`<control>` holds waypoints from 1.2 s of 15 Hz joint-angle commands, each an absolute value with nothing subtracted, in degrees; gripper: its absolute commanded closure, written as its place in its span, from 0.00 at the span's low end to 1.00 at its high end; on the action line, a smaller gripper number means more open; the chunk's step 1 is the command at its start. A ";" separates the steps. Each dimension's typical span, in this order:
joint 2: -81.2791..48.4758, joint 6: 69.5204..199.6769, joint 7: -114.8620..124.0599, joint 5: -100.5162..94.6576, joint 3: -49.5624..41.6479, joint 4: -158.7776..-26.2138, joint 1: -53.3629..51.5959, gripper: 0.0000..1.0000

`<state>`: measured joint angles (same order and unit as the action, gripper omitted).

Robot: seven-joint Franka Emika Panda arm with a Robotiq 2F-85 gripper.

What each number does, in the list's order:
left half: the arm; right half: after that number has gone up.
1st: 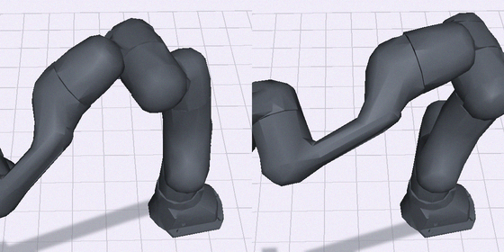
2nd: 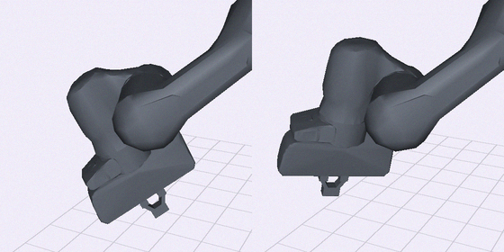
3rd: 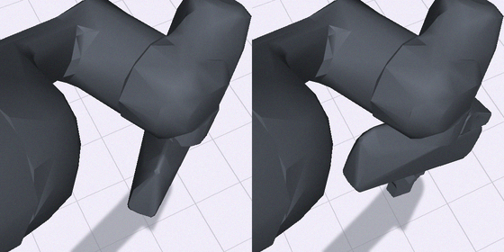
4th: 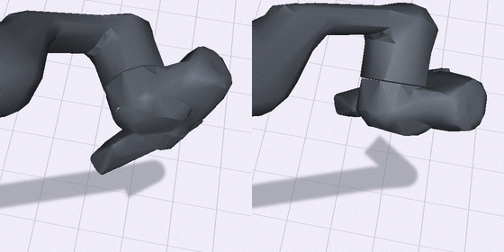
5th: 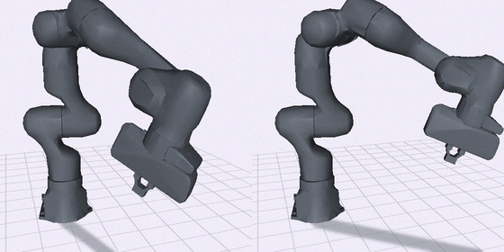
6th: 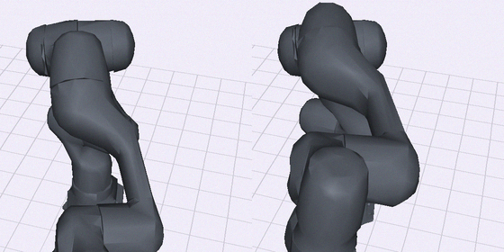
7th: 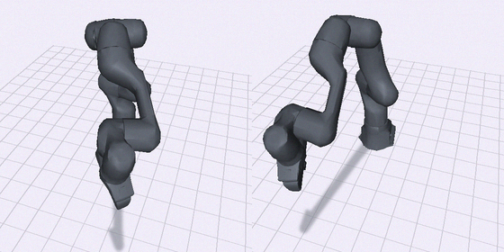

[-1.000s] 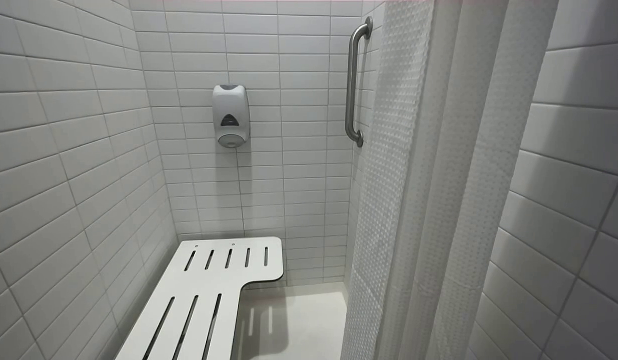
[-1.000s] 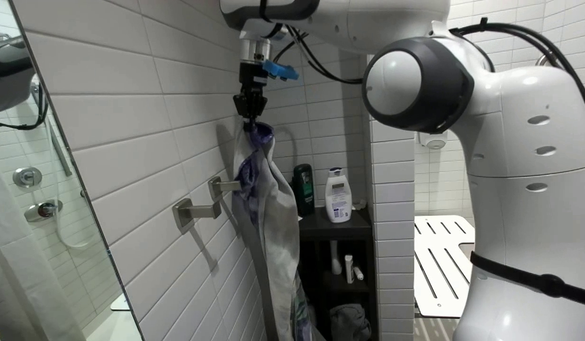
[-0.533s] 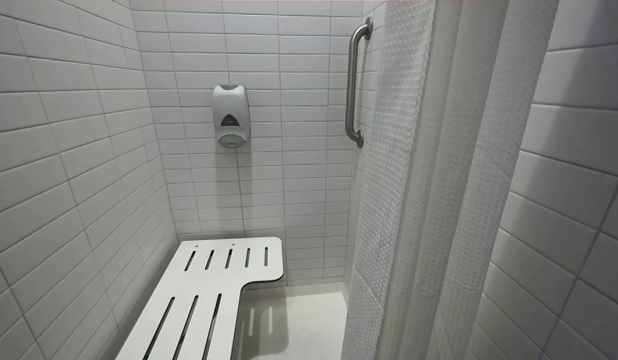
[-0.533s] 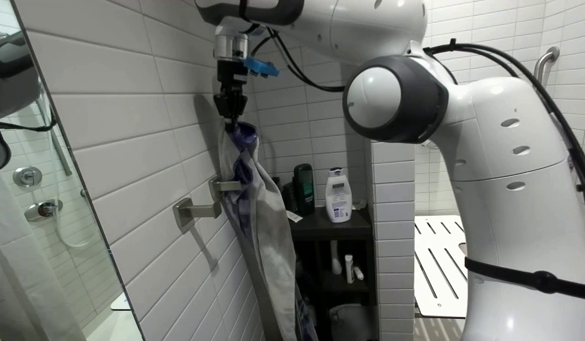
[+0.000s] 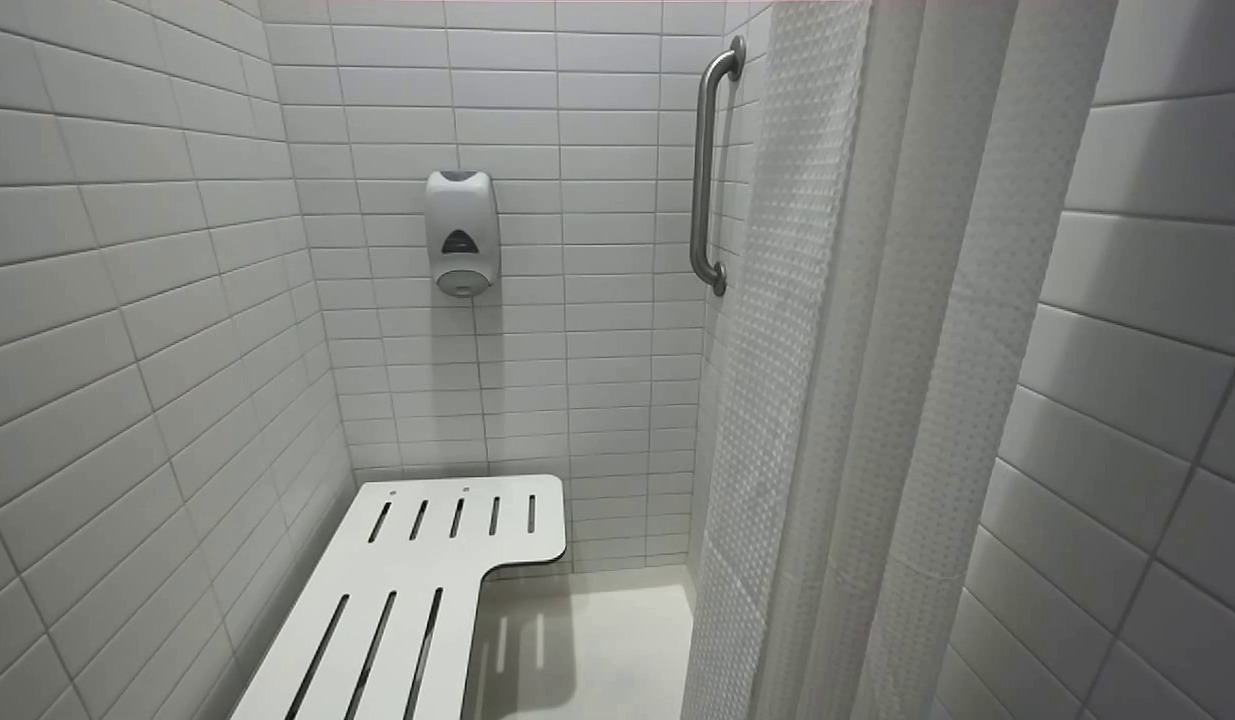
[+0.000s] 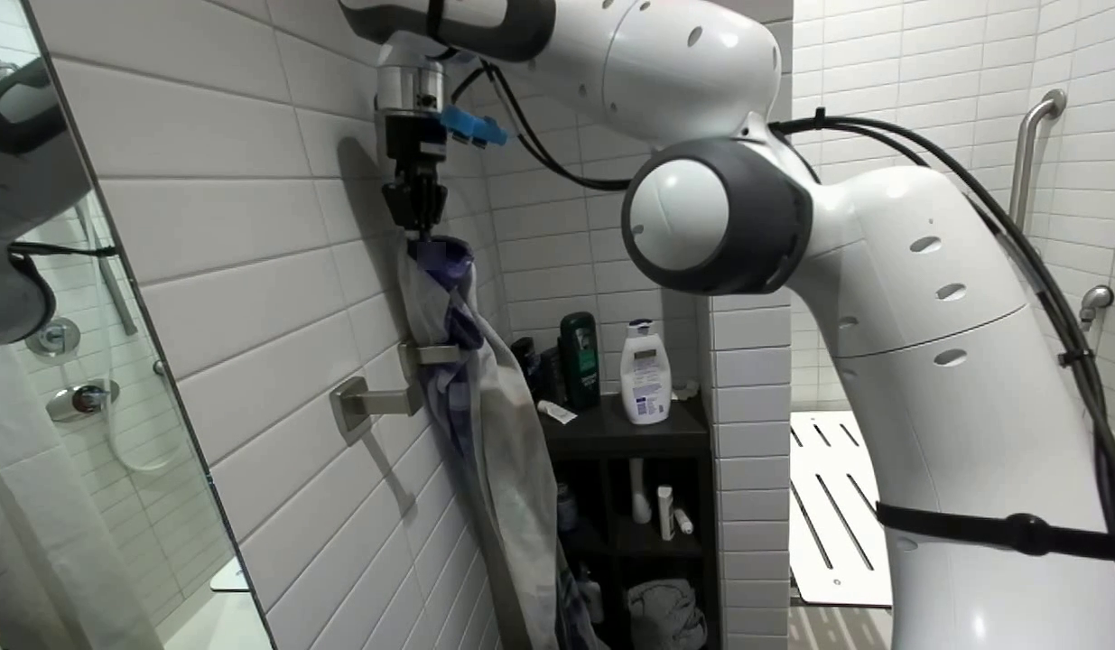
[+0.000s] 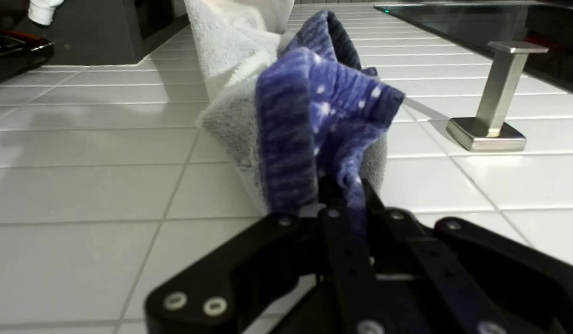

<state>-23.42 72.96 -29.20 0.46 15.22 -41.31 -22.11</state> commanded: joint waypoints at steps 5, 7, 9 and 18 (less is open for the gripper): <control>-21.44 65.95 -28.86 -3.68 15.57 -36.76 -27.18 0.97; -21.33 65.01 -28.32 -4.22 15.57 -36.30 -28.15 0.97; -21.37 64.33 -27.64 -4.50 15.51 -35.83 -29.06 0.97; -20.73 58.92 -26.13 -4.36 16.32 -38.84 -32.46 0.97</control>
